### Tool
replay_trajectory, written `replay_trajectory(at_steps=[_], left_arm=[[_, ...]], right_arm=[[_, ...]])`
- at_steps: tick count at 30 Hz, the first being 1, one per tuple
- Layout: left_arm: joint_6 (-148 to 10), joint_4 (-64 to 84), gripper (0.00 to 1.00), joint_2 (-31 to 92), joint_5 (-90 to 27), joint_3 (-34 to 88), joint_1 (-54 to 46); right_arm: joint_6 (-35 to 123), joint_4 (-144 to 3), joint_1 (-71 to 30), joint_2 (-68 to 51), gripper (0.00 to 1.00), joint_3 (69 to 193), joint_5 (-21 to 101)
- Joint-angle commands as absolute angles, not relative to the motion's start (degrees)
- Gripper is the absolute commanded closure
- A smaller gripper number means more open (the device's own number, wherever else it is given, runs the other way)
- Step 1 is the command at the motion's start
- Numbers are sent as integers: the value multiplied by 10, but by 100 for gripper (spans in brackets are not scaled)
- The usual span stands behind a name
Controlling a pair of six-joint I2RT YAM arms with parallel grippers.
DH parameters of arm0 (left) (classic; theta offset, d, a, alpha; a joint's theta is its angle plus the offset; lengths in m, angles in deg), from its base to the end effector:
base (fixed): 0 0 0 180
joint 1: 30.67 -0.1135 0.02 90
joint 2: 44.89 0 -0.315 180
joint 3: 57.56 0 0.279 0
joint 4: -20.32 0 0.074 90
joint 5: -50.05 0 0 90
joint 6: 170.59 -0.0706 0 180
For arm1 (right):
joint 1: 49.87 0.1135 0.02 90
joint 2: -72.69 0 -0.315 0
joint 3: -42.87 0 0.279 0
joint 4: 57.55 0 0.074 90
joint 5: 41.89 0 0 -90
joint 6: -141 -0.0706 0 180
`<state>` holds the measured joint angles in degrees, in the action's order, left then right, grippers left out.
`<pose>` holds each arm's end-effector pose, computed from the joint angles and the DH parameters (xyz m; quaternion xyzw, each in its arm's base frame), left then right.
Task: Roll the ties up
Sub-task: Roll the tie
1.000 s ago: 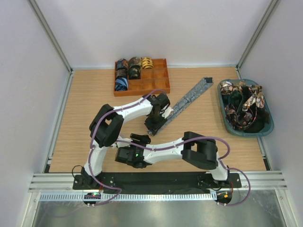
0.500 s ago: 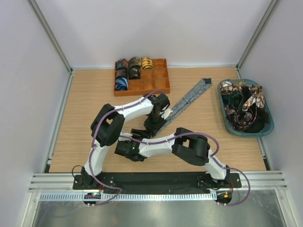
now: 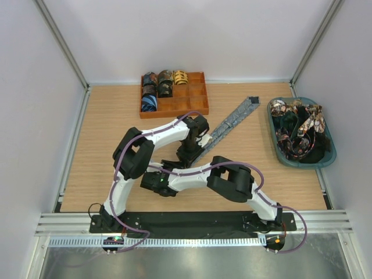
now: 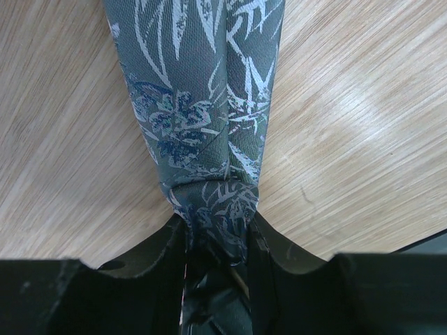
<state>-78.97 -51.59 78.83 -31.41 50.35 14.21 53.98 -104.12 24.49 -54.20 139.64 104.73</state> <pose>0.3250 -0.3384 0.1558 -0.3689 -0.9263 0.0762 0.0112 0.1852 0.4429 0.1156 -0.5035 0.7171 -0.3231 0.3577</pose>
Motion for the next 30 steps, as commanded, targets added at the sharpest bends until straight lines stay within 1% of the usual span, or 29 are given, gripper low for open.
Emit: replay_trajectory(at_steps=[1, 4, 9, 12, 13, 18, 19, 21, 23, 24, 26, 27, 29, 30], left_arm=[[-787, -552, 71, 801, -321, 507, 141], [-788, -549, 71, 802, -319, 506, 141], [-791, -535, 63, 786, -317, 506, 141], [-792, -521, 55, 768, -315, 508, 141], [-792, -517, 50, 763, -319, 509, 140], [-794, -499, 42, 730, -326, 542, 141], [-793, -498, 38, 727, -331, 549, 140], [-790, -494, 37, 718, -344, 579, 138], [-783, -485, 32, 710, -375, 596, 135], [-780, -475, 31, 690, -383, 600, 132], [-773, -433, 27, 664, -392, 587, 127], [-769, -415, 27, 627, -395, 576, 122], [-749, -342, 23, 583, -396, 514, 106], [-742, -314, 21, 539, -417, 483, 100]], right_arm=[[512, -1084, 230, -574, 63, 1390, 1000], [494, -1083, 230, -575, 69, 1389, 996], [496, -1071, 231, -563, 77, 1388, 991], [499, -1060, 233, -553, 78, 1383, 983], [501, -1057, 235, -549, 78, 1381, 980], [504, -1040, 240, -533, 78, 1370, 967], [506, -1038, 241, -529, 79, 1369, 966], [506, -1031, 245, -525, 79, 1364, 963], [506, -1022, 244, -512, 79, 1354, 951], [506, -1005, 243, -505, 79, 1347, 944], [505, -987, 241, -479, 79, 1327, 915], [502, -974, 240, -469, 79, 1321, 907], [501, -961, 234, -444, 79, 1305, 882], [500, -948, 232, -435, 79, 1299, 873]])
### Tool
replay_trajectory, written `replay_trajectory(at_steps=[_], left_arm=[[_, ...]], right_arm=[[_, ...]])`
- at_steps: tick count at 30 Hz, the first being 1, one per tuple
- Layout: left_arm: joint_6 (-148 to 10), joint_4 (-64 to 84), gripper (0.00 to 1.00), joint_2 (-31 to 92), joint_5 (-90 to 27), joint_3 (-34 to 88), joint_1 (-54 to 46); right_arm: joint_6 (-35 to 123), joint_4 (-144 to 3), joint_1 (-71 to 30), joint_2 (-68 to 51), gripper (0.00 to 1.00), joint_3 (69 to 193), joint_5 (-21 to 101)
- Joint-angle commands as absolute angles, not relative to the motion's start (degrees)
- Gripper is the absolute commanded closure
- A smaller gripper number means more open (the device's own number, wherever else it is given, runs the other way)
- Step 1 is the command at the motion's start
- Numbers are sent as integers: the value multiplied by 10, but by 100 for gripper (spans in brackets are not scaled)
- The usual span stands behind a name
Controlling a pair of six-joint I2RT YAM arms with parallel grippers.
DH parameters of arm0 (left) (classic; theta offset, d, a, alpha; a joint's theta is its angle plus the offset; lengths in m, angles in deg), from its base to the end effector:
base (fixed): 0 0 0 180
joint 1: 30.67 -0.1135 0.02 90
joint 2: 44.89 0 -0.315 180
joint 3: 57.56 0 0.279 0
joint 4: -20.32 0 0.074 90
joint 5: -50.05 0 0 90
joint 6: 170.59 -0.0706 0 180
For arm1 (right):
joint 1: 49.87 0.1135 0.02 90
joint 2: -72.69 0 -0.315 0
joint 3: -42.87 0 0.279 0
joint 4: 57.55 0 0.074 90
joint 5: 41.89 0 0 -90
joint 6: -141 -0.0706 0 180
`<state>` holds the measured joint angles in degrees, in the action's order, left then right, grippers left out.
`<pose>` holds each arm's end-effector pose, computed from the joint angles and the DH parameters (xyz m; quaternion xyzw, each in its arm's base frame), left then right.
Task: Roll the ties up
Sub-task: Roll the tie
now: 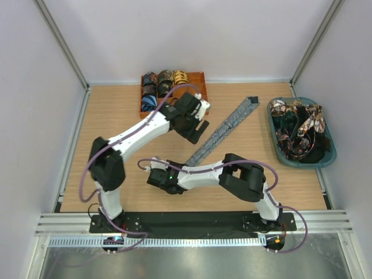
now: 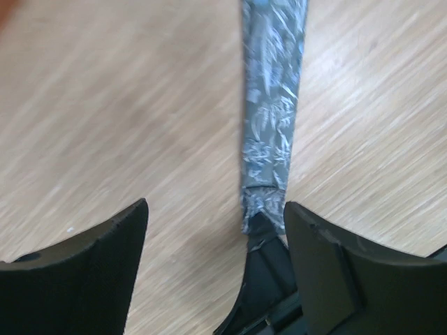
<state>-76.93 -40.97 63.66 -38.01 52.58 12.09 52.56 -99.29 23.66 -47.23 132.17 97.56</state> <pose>0.3449 -0.3222 0.2951 0.3271 0.9080 -0.1180 0.2337 0.1800 0.4197 0.1302 -0.4961 0.7508 -0.2526 0.3556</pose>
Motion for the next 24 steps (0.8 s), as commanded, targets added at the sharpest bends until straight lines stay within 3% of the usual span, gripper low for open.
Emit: replay_trajectory(at_steps=[1, 5, 6, 16, 24], left_arm=[[-722, -288, 18, 516, -421, 436, 87], [-670, -158, 8, 423, -459, 321, 62], [-662, -138, 1, 387, -490, 301, 58], [-507, -3, 0, 238, -707, 117, 30], [-516, 53, 0, 196, -670, 29, 28]], right_arm=[[500, -942, 225, -428, 79, 1295, 850], [487, -894, 199, -380, 80, 1253, 769], [483, -883, 193, -358, 80, 1244, 749], [440, -776, 88, -244, 80, 1125, 509], [394, -715, -23, -219, 80, 1069, 302]])
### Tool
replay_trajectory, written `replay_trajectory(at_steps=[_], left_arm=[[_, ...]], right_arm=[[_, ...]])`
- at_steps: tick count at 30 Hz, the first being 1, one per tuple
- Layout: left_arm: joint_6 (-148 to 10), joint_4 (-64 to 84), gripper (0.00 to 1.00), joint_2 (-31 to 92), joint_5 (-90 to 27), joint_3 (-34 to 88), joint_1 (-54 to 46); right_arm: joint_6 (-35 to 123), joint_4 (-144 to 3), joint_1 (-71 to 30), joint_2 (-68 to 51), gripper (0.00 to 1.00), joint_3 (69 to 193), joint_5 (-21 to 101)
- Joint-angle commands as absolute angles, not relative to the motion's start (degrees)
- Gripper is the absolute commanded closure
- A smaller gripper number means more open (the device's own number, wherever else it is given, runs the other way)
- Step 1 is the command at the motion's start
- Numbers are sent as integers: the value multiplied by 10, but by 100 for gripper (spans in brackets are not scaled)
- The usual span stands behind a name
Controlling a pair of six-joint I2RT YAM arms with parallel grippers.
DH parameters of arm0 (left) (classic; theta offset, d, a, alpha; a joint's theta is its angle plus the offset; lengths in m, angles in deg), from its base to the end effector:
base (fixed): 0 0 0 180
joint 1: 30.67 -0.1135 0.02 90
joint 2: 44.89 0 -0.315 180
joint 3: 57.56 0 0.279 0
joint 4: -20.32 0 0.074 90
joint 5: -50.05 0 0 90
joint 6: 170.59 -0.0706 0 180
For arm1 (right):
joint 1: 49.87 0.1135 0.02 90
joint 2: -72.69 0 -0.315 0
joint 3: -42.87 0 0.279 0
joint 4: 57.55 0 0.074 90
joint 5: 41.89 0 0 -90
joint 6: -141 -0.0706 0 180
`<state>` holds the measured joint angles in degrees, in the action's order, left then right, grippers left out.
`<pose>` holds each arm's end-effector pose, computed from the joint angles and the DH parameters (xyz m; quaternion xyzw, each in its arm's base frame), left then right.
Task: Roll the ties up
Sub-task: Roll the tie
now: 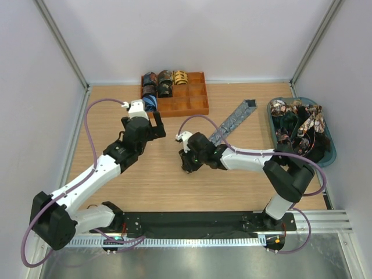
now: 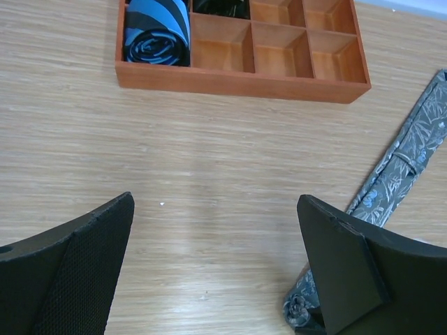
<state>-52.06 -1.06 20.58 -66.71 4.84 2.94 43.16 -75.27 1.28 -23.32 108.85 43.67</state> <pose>0.2613 -0.1355 0.3284 -0.0889 0.8227 -0.1051 0.5515 0.2414 0.3084 0.1803 -0.3569 0.8612 0.2088 0.2957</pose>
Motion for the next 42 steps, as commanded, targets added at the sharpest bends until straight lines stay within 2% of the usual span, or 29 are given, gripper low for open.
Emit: replay_trajectory(at_steps=[1, 5, 10, 12, 17, 21, 32, 42], left_arm=[[-520, 57, 0, 197, -658, 24, 28], [-547, 76, 0, 199, -604, -5, 28], [-602, 200, 0, 192, -490, -90, 29], [-623, 258, 0, 203, -443, -109, 31], [-699, 287, 0, 246, -410, -117, 67], [-790, 279, 0, 279, -358, -110, 112], [-857, 211, 0, 375, -250, -74, 133], [-858, 208, 0, 448, -253, -49, 147]], right_arm=[[381, -703, -36, -224, 80, 1061, 281], [352, -664, -95, -244, 80, 1048, 174], [311, -609, -166, -286, 81, 1043, 39], [285, -586, -181, -308, 82, 1038, 11], [233, -508, -211, -350, 82, 1029, -55], [184, -441, -230, -373, 82, 1015, -82], [152, -399, -246, -412, 83, 1020, -95], [150, -396, -253, -410, 84, 1020, -94]])
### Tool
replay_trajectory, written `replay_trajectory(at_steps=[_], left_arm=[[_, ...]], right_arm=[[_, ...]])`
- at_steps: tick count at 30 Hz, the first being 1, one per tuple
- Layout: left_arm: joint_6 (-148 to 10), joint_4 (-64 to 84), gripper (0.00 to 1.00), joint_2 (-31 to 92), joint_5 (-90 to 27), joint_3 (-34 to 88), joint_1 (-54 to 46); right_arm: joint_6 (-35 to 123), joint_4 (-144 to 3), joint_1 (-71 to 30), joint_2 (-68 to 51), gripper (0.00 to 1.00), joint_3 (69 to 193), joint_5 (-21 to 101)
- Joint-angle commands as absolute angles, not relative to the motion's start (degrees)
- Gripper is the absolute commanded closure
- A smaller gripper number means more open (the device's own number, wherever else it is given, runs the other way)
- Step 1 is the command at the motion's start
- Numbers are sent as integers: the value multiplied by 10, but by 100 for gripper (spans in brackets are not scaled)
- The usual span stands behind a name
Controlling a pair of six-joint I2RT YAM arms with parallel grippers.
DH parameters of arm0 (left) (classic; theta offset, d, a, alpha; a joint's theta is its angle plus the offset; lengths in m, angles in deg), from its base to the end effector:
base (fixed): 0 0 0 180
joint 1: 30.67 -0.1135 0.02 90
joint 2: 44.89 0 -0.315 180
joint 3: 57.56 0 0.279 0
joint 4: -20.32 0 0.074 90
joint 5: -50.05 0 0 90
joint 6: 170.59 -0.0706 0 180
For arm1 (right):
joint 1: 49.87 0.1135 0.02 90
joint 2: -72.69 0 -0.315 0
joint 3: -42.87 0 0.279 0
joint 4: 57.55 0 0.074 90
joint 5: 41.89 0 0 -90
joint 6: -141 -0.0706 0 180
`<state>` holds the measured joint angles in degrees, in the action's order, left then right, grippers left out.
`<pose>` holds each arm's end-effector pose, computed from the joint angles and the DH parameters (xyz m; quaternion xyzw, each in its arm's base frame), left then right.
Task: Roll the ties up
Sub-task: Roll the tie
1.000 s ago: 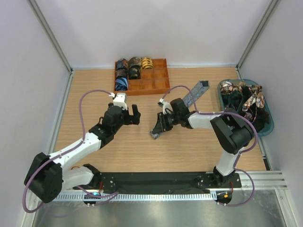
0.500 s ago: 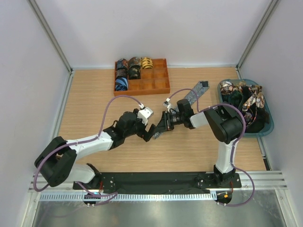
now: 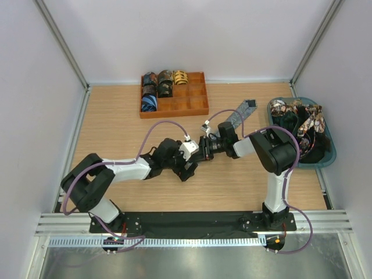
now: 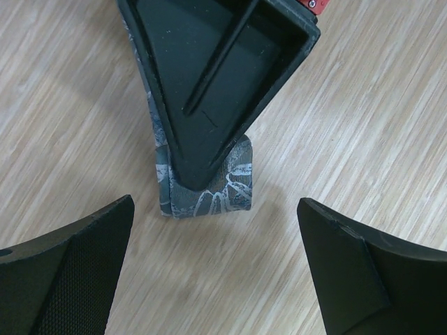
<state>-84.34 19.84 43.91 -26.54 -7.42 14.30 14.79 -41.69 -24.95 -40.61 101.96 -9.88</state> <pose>0.2303 -0.2532 0.1641 0.4156 0.7964 -0.2488 0.3621 0.3331 0.2208 0.1074 -0.1327 0.8043 0.5695 0.1062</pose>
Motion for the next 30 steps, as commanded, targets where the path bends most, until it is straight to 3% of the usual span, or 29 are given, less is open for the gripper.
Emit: replay_trajectory(at_steps=[1, 5, 11, 15, 19, 21, 25, 30], left_arm=[[-858, 208, 0, 456, -261, -46, 149], [-861, 206, 0, 475, -269, -36, 155], [-875, 198, 8, 492, -312, -23, 169], [-881, 186, 18, 505, -323, -15, 170], [-878, 148, 40, 521, -319, 4, 171], [-868, 136, 46, 522, -321, 8, 173], [-867, 133, 52, 524, -321, 9, 177], [-871, 123, 64, 529, -322, 14, 178]], right_arm=[[148, -394, -253, -410, 84, 1020, -95], [144, -389, -254, -411, 84, 1020, -95], [142, -384, -256, -409, 84, 1018, -95], [136, -379, -255, -410, 84, 1017, -96], [132, -374, -257, -410, 83, 1016, -98], [130, -373, -258, -409, 82, 1015, -97], [128, -374, -257, -411, 77, 1016, -95], [132, -387, -257, -399, 57, 1008, -82]])
